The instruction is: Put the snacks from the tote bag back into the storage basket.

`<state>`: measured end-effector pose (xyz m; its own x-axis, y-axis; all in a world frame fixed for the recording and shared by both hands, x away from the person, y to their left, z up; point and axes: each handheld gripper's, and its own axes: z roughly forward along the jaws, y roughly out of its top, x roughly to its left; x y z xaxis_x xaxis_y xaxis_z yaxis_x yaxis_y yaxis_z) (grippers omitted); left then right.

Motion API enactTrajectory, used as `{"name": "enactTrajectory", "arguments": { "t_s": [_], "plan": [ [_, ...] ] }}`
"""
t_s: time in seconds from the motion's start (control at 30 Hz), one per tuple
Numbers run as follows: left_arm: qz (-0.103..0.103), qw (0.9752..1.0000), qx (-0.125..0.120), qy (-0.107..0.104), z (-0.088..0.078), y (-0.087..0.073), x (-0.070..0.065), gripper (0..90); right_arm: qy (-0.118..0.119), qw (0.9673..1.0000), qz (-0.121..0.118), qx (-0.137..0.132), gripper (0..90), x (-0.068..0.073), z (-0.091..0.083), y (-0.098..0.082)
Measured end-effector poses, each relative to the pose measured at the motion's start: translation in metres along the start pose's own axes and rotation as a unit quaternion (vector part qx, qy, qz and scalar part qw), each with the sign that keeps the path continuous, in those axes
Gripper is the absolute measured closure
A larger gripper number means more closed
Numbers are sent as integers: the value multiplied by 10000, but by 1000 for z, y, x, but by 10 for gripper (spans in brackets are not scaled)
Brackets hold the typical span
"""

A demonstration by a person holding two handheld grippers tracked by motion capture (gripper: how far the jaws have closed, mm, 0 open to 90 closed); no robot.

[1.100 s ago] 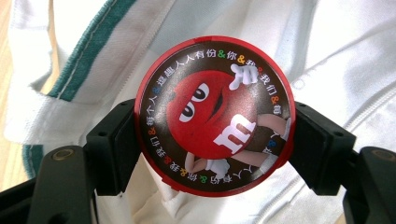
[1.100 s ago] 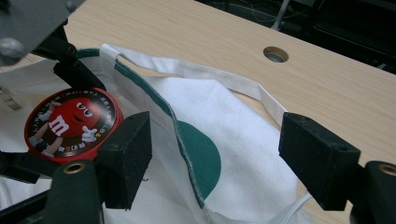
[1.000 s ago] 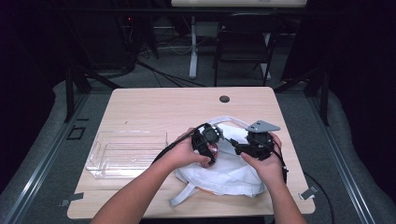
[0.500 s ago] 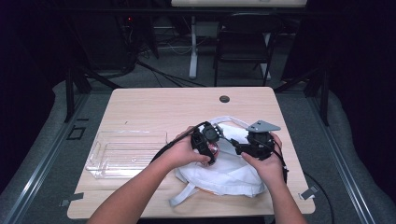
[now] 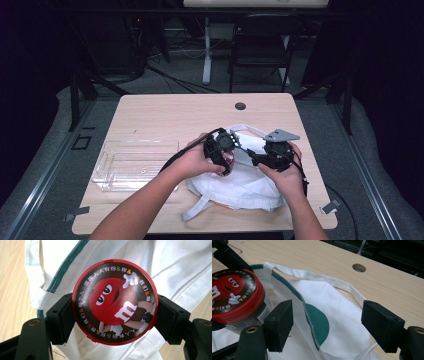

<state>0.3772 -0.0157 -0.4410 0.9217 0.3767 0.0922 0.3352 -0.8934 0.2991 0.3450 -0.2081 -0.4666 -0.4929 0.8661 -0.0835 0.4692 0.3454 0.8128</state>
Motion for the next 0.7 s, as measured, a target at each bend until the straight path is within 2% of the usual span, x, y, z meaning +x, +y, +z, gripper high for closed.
{"name": "enactTrajectory", "arguments": {
  "t_s": [0.27, 0.7],
  "plan": [
    [19, 10000, -36, 13, -12, 0, 1, 255, 10, 10000, 4, 0, 255, 0, 0, 0],
    [15, 10000, -78, 14, -21, 1, 2, 255, 21, 10000, -15, 20, 256, 1, 2, -1]
  ]
}}
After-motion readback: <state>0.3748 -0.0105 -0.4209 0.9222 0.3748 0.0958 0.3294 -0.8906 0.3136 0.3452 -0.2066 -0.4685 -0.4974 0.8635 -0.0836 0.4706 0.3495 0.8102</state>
